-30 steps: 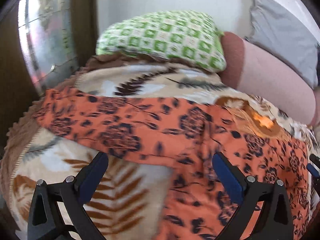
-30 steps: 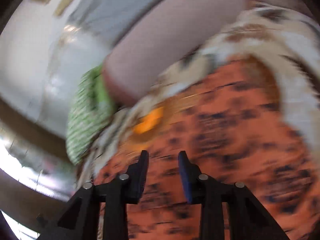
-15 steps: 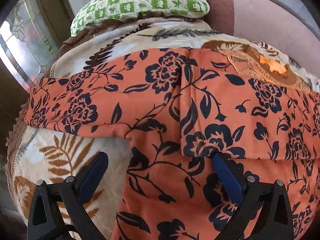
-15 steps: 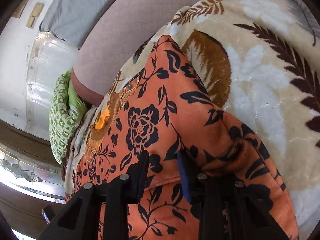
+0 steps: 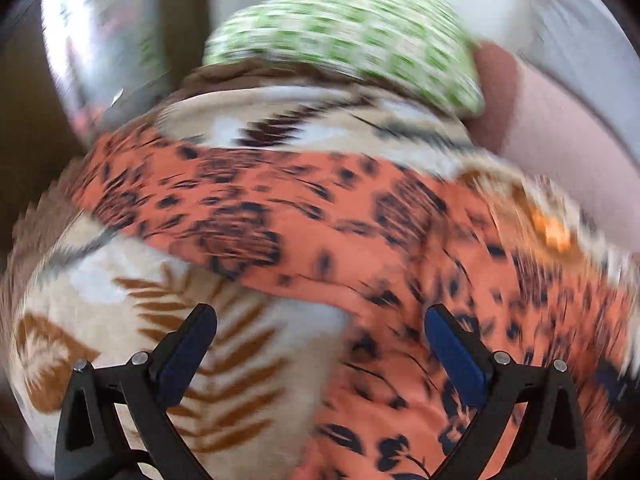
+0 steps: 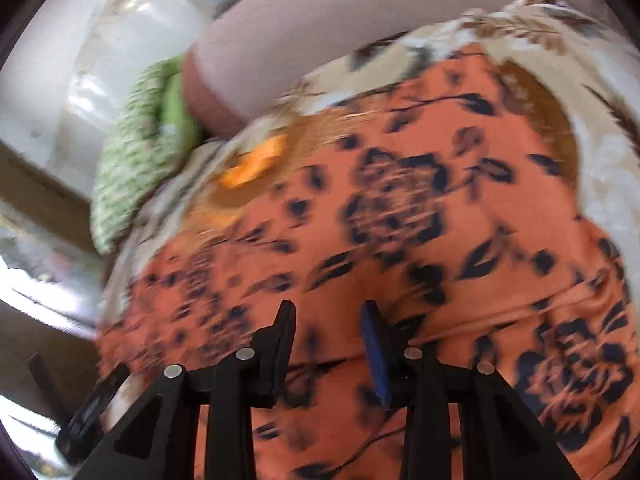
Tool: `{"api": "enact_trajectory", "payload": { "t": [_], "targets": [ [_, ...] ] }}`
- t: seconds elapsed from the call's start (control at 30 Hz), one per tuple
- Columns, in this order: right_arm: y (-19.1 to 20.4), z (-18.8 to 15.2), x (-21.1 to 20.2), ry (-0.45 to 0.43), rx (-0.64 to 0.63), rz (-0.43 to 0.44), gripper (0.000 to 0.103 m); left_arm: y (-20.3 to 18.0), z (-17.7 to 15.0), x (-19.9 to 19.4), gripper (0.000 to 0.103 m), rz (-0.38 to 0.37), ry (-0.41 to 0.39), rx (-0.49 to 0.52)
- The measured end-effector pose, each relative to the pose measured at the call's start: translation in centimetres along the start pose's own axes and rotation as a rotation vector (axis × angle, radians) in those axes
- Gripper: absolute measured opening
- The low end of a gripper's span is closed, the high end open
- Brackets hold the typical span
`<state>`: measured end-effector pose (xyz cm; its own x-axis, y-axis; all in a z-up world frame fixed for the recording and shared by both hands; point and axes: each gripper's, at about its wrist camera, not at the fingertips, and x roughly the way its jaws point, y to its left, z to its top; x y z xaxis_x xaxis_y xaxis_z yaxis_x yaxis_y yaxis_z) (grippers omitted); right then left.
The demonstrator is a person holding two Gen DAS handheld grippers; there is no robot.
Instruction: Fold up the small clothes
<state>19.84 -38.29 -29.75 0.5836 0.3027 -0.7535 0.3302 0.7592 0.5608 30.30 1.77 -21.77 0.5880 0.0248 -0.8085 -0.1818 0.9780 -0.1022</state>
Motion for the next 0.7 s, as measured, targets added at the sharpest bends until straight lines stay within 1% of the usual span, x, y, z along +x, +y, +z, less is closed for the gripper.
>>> {"api": "enact_trajectory", "payload": {
  "t": [0.03,0.13,0.23,0.3,0.37,0.43,0.47,0.5,0.53,0.57,0.6,0.63,0.7],
  "targets": [
    [0.3,-0.3,0.1,0.002,0.007,0.042,0.037,1.8,0.5,-0.3,0.103,0.004,-0.008,-0.074],
    [1.6,-1.5,1.2,0.025,-0.005,0.103,0.037,7.1,1.6,-0.4,0.103,-0.012,-0.001,-0.274],
    [3.5,-3.0,2.6,0.054,-0.045,0.128,0.037,12.0,1.9,0.2,0.103,-0.028,0.010,-0.429],
    [5.1,-3.9,4.7,0.082,-0.095,0.130,0.037,15.2,2.1,0.7,0.101,-0.059,0.015,-0.511],
    [5.9,-4.7,6.5,0.111,-0.127,0.112,0.037,17.3,2.2,1.1,0.100,-0.093,0.011,-0.561],
    [6.4,-5.0,8.1,0.149,-0.124,0.103,0.037,19.6,2.2,1.5,0.100,-0.136,0.005,-0.611],
    [6.3,-4.9,8.9,0.164,-0.115,0.103,0.038,20.5,2.3,1.9,0.098,-0.162,0.008,-0.633],
    [6.4,-4.7,9.6,0.166,-0.112,0.103,0.038,21.5,2.4,2.5,0.094,-0.201,0.011,-0.663],
    [6.4,-4.7,9.6,0.161,-0.113,0.104,0.038,22.7,2.7,3.2,0.083,-0.255,0.015,-0.700],
    [6.6,-4.3,10.0,0.161,-0.115,0.104,0.038,23.6,2.9,3.8,0.077,-0.297,0.020,-0.729],
    [6.7,-4.1,10.4,0.162,-0.117,0.105,0.038,24.6,3.1,4.3,0.076,-0.332,0.024,-0.761],
    [6.7,-4.1,10.6,0.163,-0.117,0.107,0.038,25.6,3.3,4.7,0.075,-0.342,0.023,-0.797],
    [6.4,-4.1,10.6,0.165,-0.110,0.113,0.038,27.1,3.6,5.1,0.074,-0.340,0.007,-0.842]
  ]
}}
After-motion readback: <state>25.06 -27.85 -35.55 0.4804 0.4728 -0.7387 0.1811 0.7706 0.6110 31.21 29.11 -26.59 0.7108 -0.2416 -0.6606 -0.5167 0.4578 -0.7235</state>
